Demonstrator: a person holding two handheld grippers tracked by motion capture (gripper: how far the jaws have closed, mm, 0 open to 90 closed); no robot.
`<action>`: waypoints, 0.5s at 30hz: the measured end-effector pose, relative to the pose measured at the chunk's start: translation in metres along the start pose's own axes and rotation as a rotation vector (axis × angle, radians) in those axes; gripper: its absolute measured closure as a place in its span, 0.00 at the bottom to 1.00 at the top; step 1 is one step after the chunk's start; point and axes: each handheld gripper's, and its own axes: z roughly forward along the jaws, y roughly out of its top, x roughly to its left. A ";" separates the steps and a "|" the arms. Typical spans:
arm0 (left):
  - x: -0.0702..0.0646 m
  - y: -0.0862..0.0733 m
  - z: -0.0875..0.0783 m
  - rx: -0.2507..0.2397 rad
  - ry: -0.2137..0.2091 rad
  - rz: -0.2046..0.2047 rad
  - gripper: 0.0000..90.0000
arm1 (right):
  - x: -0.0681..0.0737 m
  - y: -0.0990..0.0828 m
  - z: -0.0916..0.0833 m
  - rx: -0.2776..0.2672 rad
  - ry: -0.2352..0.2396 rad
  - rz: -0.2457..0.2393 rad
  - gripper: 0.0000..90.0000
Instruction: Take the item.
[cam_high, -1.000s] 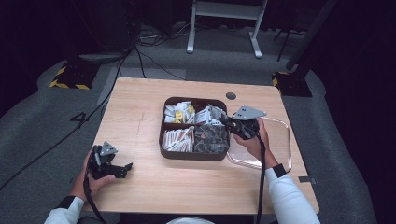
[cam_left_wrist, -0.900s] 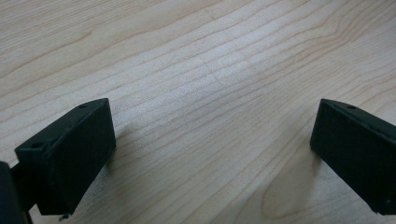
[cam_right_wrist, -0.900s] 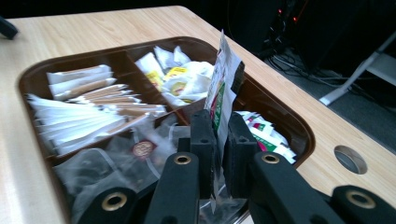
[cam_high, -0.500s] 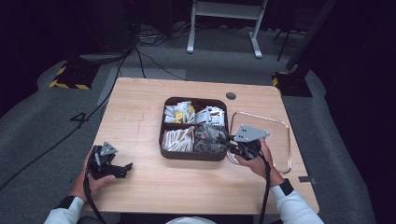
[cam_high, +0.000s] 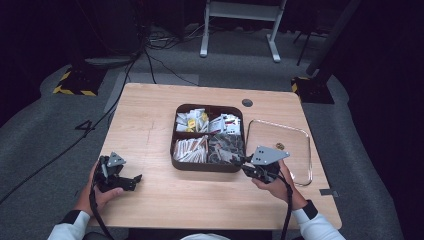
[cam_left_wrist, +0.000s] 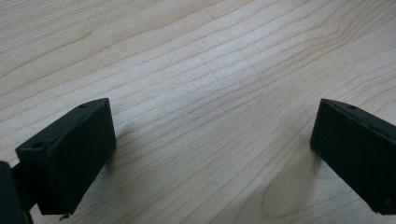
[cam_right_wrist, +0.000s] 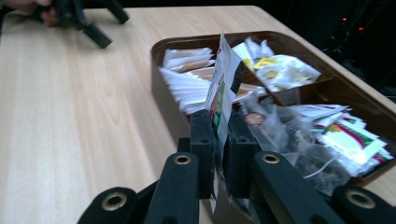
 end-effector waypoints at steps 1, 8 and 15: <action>0.000 0.000 0.000 0.000 0.000 0.000 0.01 | 0.002 -0.001 0.000 0.003 0.011 -0.004 0.94; 0.000 0.000 0.000 0.000 -0.004 -0.001 0.00 | 0.014 -0.005 0.005 0.024 0.067 -0.022 0.94; 0.000 0.000 0.000 0.004 -0.007 0.000 0.00 | 0.024 -0.009 0.018 0.062 0.113 -0.055 0.94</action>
